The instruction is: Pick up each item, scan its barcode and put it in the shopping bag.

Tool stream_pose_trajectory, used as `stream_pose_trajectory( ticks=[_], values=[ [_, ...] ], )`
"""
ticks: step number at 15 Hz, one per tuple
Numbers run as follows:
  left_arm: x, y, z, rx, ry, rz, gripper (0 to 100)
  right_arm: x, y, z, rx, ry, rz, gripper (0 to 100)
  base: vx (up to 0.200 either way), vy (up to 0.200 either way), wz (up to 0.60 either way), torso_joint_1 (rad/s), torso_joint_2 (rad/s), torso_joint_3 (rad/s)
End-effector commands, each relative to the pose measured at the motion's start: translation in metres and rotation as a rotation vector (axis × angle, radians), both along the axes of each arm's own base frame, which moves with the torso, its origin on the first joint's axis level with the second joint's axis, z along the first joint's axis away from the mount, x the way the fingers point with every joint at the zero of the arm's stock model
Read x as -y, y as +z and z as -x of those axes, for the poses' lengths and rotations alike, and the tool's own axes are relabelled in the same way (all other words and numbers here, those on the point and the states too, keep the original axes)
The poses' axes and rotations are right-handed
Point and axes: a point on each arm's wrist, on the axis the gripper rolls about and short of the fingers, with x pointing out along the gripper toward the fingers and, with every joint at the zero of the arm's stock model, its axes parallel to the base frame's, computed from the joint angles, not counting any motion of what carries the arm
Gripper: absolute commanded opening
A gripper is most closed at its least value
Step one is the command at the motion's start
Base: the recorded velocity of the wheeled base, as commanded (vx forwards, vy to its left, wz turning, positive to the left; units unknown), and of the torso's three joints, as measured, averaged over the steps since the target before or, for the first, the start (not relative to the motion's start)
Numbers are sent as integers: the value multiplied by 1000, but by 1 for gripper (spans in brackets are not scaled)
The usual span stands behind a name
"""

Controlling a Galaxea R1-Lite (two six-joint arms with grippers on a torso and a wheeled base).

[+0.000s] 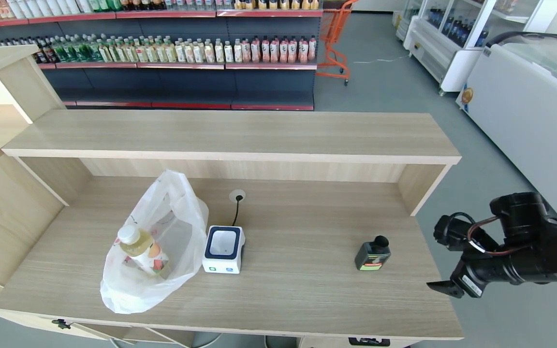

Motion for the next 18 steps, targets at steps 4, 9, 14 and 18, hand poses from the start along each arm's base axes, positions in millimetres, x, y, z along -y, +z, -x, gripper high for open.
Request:
stream_pose_trajectory(
  ticks=[4, 9, 14, 18],
  values=[
    [0, 0, 0, 1, 0, 0, 100, -19, -38, -33, 20, 160, -28, 100, 0, 0, 0, 0, 0, 0],
    [0, 0, 0, 1, 0, 0, 100, -31, -47, -50, 26, 236, -75, 100, 0, 0, 0, 0, 0, 0],
    [0, 0, 0, 1, 0, 0, 100, -42, -54, -64, 34, 272, -89, 100, 0, 0, 0, 0, 0, 0],
    [0, 0, 0, 1, 0, 0, 100, -50, -62, -70, 56, 295, -89, 100, 0, 0, 0, 0, 0, 0]
  ],
)
